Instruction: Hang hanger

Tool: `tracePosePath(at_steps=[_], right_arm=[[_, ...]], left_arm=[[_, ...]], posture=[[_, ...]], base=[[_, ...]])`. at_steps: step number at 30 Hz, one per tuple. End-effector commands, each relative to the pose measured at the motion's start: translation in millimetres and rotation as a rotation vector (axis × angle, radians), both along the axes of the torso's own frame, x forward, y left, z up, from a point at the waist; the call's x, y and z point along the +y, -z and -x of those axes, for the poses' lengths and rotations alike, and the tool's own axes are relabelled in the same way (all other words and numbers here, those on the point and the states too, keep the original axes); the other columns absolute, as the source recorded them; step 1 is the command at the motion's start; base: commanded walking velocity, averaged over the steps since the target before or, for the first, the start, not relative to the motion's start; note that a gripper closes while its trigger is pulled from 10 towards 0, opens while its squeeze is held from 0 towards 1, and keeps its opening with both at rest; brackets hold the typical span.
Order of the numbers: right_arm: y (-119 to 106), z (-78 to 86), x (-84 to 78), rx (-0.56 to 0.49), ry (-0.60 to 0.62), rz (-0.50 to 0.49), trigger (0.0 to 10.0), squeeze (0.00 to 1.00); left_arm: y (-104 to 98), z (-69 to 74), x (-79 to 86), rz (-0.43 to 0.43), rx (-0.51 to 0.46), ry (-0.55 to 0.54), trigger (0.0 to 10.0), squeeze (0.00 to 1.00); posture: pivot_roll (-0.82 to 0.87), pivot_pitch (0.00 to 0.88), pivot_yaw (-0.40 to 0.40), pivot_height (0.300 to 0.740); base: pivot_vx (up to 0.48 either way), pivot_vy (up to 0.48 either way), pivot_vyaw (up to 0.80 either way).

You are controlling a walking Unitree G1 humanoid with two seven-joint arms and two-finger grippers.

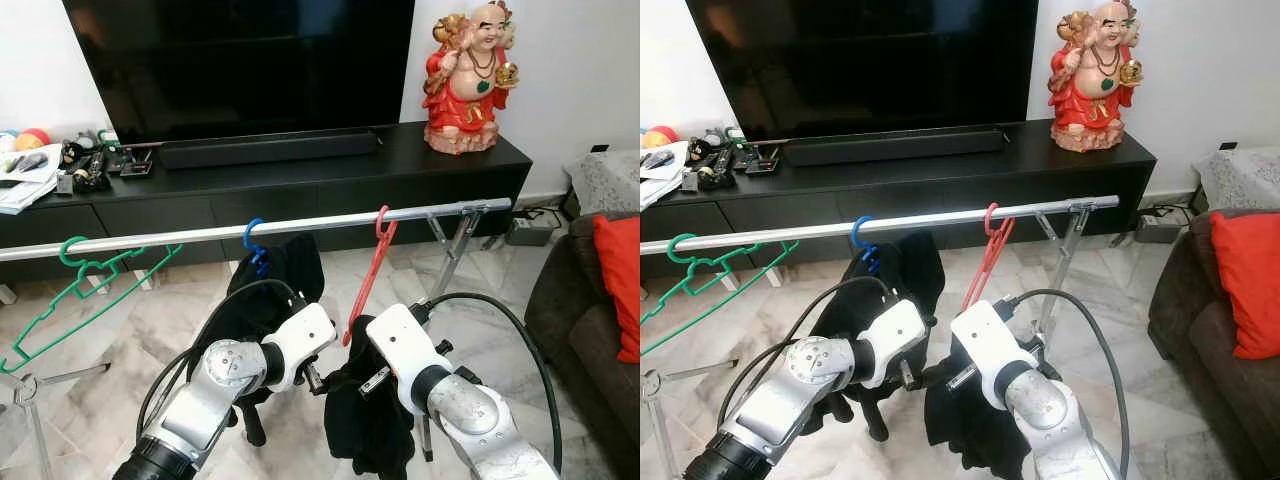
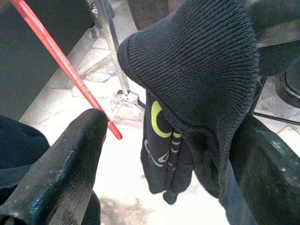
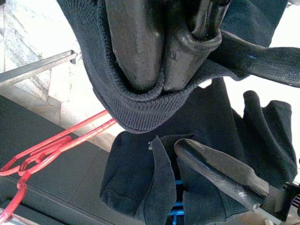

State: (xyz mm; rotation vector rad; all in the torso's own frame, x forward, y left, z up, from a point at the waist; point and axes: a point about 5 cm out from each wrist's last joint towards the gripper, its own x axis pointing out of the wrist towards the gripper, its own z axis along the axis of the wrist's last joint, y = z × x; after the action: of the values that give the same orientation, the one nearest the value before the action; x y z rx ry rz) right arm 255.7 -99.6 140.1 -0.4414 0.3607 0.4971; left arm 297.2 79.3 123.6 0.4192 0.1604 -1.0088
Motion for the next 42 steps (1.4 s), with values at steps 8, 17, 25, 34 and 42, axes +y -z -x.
tracePosePath(at_steps=[8, 17, 25, 34, 42], right_arm=[[-6, -0.1, 7.1, -0.019, -0.025, -0.014, 10.0, 0.00], [-6, -0.5, 8.7, -0.019, -0.027, -0.019, 10.0, 0.00], [-5, 0.6, 10.0, -0.016, -0.032, -0.025, 10.0, 0.00], [-6, 2.0, 12.7, -0.009, -0.052, -0.038, 10.0, 0.00], [-4, 3.8, 14.4, -0.003, -0.073, -0.036, 10.0, 0.00]], left_arm=[[-4, -6.0, -5.2, 0.007, -0.013, -0.026, 10.0, 0.00], [-5, -0.9, -8.6, -0.008, -0.003, 0.023, 10.0, 0.00], [-3, -9.0, -2.2, -0.042, -0.002, -0.046, 3.7, 0.00], [-1, -7.9, -4.1, -0.022, 0.016, -0.051, 0.0, 0.00], [0, -8.2, -4.4, -0.020, 0.028, -0.054, 0.0, 0.00]], posture=[[0.01, 0.037, 0.083, 0.740], [0.02, 0.036, 0.084, 0.740], [0.01, 0.036, 0.085, 0.740], [0.02, 0.034, 0.084, 0.740], [0.02, 0.031, 0.083, 0.740]], base=[[0.000, 0.000, 0.00], [0.000, 0.000, 0.00], [0.000, 0.000, 0.00], [0.000, 0.000, 0.00], [0.000, 0.000, 0.00]])
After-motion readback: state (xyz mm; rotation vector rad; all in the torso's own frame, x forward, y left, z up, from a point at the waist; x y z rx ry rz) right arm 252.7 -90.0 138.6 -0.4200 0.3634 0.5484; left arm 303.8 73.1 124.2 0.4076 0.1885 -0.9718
